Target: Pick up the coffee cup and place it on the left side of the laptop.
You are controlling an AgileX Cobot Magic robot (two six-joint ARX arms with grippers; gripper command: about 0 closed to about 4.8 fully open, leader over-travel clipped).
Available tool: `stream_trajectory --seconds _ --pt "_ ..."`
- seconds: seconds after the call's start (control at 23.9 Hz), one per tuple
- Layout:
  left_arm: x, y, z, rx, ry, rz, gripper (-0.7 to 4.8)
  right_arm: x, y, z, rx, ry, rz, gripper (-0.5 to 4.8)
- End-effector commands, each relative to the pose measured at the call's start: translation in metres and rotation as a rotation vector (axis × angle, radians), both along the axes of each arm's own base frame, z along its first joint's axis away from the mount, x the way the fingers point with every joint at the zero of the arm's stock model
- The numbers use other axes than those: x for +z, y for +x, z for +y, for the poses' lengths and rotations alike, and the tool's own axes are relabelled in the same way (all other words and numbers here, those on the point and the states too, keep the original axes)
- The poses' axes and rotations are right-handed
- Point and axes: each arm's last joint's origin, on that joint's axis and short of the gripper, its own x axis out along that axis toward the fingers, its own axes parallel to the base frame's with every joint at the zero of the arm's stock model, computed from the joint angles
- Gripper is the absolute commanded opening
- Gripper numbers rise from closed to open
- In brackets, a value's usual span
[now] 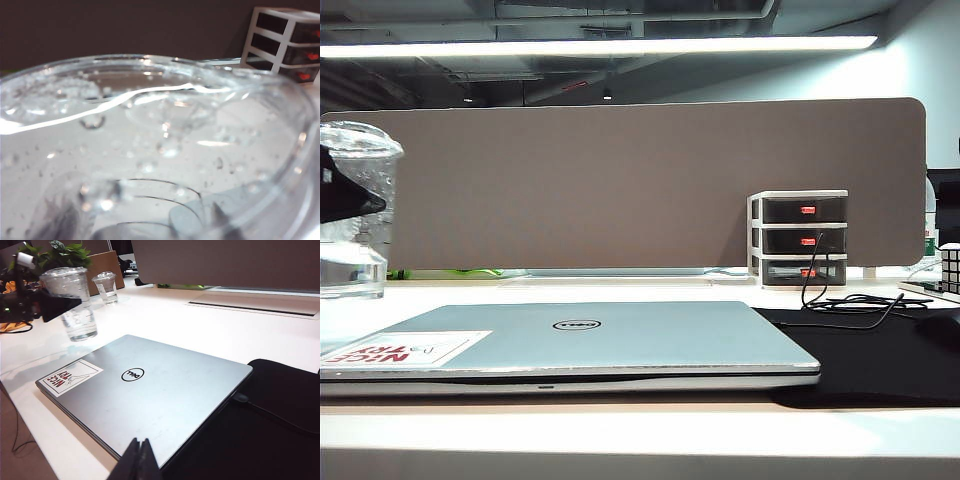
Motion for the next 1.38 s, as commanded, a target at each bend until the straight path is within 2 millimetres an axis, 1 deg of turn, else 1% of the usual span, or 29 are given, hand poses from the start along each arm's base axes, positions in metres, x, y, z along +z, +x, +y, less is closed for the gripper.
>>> stream_trajectory --seconds 0.04,0.21,0.29,0.46,0.59,0.88,1.17,1.25,1.38 --pt "0.004 -0.016 -0.001 0.073 -0.061 -0.036 3.30 0.000 0.000 0.000 -0.001 -0.001 -0.013 -0.01" --pt "-0.001 -0.035 -0.002 0.130 -0.054 -0.045 3.30 0.000 0.000 0.000 0.000 -0.001 -0.013 -0.01" --pt "-0.010 -0.048 -0.003 0.175 -0.055 -0.026 3.30 0.000 0.000 0.000 0.000 -0.001 -0.013 -0.01" --pt "-0.018 -0.060 -0.005 0.210 -0.054 -0.020 3.30 -0.001 0.000 0.000 0.003 -0.001 -0.013 -0.01" --pt "-0.022 -0.067 -0.005 0.229 -0.011 -0.033 3.30 -0.001 0.000 0.000 0.003 0.000 -0.012 -0.01" --pt "-0.024 -0.069 -0.004 0.276 0.048 -0.040 3.30 -0.001 0.000 0.000 0.003 -0.001 -0.013 -0.01" --pt "-0.026 -0.068 -0.003 0.307 0.052 -0.022 3.29 -0.001 0.000 0.000 0.003 0.000 -0.012 -0.01" --pt "-0.031 -0.066 -0.002 0.321 0.051 0.023 3.06 -0.001 0.000 0.000 0.005 0.000 -0.012 -0.01" --pt "-0.039 -0.064 -0.002 0.306 0.048 0.074 3.06 -0.001 0.000 0.000 0.007 0.000 -0.012 -0.01"
